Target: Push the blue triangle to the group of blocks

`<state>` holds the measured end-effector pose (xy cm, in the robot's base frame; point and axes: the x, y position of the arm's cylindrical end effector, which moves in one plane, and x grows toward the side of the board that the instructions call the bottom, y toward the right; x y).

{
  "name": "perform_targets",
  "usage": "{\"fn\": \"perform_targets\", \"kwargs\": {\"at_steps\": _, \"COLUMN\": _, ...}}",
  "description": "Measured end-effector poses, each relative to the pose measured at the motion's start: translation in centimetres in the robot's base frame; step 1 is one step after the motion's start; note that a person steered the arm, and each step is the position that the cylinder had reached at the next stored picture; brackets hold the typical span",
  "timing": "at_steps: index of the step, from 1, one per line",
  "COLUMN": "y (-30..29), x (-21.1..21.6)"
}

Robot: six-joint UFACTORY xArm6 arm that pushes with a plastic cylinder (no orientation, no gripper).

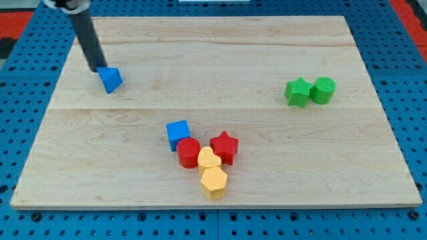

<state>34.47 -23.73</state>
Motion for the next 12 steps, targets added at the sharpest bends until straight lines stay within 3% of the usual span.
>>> {"fn": "perform_targets", "kwargs": {"at_steps": 1, "y": -0.9, "x": 2.2}}
{"fn": "perform_targets", "kwargs": {"at_steps": 2, "y": 3.4, "x": 4.0}}
{"fn": "perform_targets", "kwargs": {"at_steps": 5, "y": 4.9, "x": 2.2}}
{"fn": "perform_targets", "kwargs": {"at_steps": 8, "y": 15.0, "x": 1.9}}
{"fn": "perform_targets", "kwargs": {"at_steps": 12, "y": 18.6, "x": 0.8}}
